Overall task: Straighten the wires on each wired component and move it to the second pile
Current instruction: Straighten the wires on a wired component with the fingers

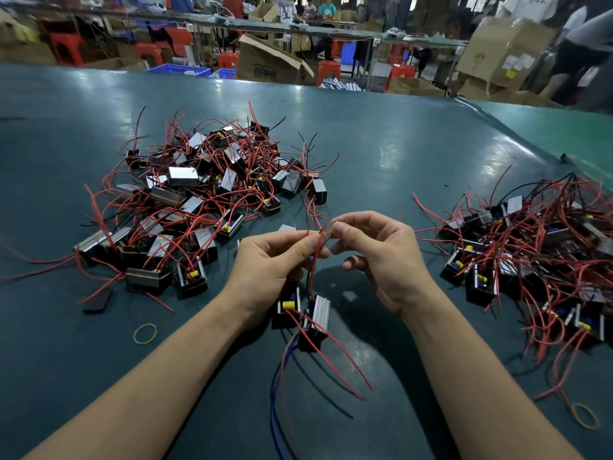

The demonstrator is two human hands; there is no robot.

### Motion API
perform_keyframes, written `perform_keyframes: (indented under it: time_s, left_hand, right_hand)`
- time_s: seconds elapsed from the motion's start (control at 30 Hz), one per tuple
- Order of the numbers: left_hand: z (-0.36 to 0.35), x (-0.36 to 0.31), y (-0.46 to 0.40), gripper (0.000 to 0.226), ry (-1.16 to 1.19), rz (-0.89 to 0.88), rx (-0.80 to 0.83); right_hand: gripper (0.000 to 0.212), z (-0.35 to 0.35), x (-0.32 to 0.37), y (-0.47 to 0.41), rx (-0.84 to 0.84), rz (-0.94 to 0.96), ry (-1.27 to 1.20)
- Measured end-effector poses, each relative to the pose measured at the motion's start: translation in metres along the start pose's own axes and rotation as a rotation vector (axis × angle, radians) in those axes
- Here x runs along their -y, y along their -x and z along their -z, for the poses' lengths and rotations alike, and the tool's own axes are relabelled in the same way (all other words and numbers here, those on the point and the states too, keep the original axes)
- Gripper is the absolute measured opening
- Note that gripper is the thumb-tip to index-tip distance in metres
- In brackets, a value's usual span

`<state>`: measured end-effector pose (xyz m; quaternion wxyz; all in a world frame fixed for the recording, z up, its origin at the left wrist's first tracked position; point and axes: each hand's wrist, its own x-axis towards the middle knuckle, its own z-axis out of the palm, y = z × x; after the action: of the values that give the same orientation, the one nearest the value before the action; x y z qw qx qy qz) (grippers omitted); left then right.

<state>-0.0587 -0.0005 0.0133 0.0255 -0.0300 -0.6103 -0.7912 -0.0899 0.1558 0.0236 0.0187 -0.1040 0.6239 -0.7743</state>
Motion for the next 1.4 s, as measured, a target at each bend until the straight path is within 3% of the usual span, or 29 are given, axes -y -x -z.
perform_keyframes:
  time_s: [0.23,0.5,0.67,0.97,1.23,1.4]
  left_hand:
    - [0.001,-0.002,0.002,0.009,-0.036,0.057,-0.01]
    - [0.001,0.001,-0.001,0.029,-0.086,0.011,-0.06]
    - [0.0,0.002,-0.002,0.019,-0.051,0.012,-0.096]
    - [0.001,0.005,-0.002,0.016,-0.114,-0.054,-0.093]
    - [0.006,0.007,-0.002,0.007,-0.301,-0.125,-0.046]
    - [0.009,0.005,-0.003,0.009,-0.286,-0.098,-0.025]
  right_hand:
    - [0.01,-0.005,0.002,0.002,-0.02,0.058,0.097]
    - [0.004,-0.006,0.003,0.004,-0.024,0.081,0.113]
    - [0.006,-0.004,0.004,0.005,-0.011,0.085,0.137]
    - [0.012,-0.001,-0.005,0.006,-0.03,0.428,0.497]
    - [0.012,0.001,0.002,0.001,0.073,-0.016,0.235]
    - [0.011,0.002,0.004,0.001,0.082,-0.089,0.186]
